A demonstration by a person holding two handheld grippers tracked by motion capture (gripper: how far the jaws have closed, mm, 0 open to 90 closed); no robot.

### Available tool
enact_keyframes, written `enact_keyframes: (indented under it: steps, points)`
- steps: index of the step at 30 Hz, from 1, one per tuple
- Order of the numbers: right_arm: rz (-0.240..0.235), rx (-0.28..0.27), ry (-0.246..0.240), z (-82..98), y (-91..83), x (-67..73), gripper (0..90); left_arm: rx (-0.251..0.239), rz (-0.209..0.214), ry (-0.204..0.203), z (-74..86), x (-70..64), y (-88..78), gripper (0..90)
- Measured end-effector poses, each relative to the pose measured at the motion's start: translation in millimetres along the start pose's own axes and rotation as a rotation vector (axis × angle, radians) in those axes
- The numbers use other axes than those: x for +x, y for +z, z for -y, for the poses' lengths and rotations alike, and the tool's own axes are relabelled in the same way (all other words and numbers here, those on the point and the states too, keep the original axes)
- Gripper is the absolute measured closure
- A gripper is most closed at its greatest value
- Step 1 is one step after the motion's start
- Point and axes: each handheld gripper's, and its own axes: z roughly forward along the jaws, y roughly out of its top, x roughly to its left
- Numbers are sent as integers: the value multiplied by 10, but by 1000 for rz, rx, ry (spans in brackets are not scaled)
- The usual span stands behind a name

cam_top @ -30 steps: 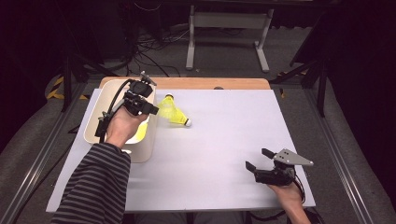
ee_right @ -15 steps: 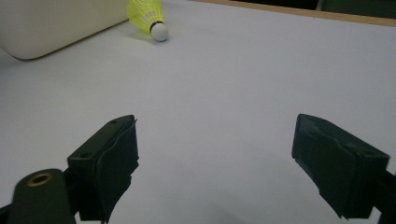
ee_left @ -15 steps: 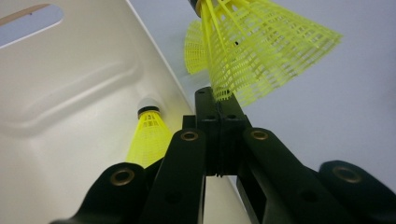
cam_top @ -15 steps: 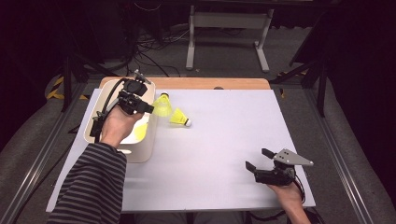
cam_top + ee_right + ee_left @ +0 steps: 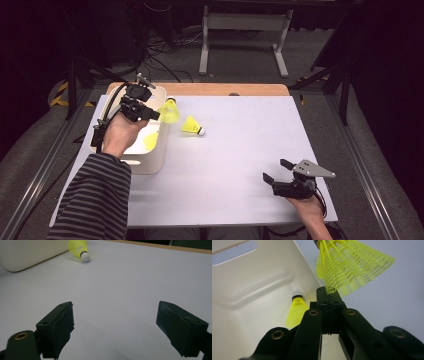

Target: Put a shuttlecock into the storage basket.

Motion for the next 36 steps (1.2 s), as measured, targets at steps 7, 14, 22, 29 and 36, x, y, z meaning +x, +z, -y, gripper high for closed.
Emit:
enact_keyframes:
  steps: [7, 14, 22, 29, 36]
  points:
    - [0, 1, 2, 1, 1, 2, 148, -2, -2, -12, 30, 50, -20, 900]
    - [0, 4, 1, 0, 2, 1, 148, -8, -8, -30, 62, 117, -51, 900]
    - [1, 5, 1, 0, 3, 4, 148, -5, -20, -38, 101, 174, -57, 900]
    - [1, 6, 1, 1, 3, 4, 148, -7, -23, -45, 125, 221, -77, 900]
    - [2, 5, 1, 0, 2, 4, 148, -6, -28, -69, 185, 310, -76, 900]
